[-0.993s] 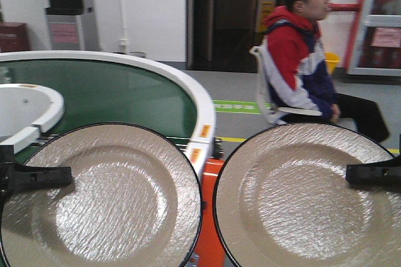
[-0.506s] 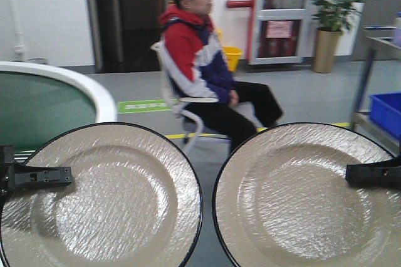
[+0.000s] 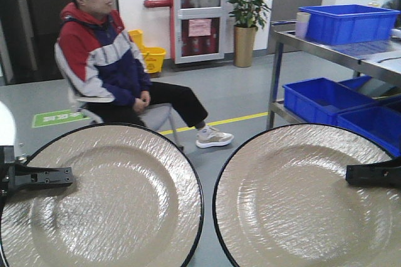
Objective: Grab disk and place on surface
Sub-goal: 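Drive the base to the steel table holding both plates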
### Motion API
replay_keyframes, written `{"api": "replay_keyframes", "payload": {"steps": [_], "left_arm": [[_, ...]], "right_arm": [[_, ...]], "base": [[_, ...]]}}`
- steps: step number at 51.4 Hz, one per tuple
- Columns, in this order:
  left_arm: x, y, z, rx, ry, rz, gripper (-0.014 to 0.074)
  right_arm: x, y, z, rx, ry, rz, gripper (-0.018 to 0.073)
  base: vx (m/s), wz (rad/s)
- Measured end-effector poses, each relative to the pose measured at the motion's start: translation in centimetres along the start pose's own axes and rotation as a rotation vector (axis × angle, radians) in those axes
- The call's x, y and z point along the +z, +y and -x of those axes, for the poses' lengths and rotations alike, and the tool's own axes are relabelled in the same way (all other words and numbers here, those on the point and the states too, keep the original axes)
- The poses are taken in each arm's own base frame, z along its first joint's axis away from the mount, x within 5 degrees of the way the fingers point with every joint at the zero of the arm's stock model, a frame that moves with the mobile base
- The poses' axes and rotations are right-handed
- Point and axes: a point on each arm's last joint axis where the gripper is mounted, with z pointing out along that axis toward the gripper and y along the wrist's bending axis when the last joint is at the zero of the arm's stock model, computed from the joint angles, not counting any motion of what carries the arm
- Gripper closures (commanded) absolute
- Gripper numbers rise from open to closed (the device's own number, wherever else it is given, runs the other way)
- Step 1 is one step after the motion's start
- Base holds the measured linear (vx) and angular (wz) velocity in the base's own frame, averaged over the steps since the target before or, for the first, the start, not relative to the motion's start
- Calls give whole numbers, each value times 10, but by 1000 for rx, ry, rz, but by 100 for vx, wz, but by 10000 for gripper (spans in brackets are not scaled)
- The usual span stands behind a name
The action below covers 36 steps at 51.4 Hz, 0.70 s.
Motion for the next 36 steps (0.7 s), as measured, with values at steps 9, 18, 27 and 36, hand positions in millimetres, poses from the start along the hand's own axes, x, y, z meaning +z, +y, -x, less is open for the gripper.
{"api": "replay_keyframes", "payload": {"steps": [9,18,27,36], "left_arm": [[0,0,0,0,2,-1,605],[0,0,0,0,1,0,605],[0,0,0,0,2,-1,605],[0,0,0,0,2,-1,605]], "right_arm": [[0,0,0,0,0,0,568],[0,0,0,0,2,1,568],[0,0,0,0,2,1,568],[0,0,0,0,2,1,568]], "base": [[12,-26],[16,-18],[21,-9],[28,-3]]}}
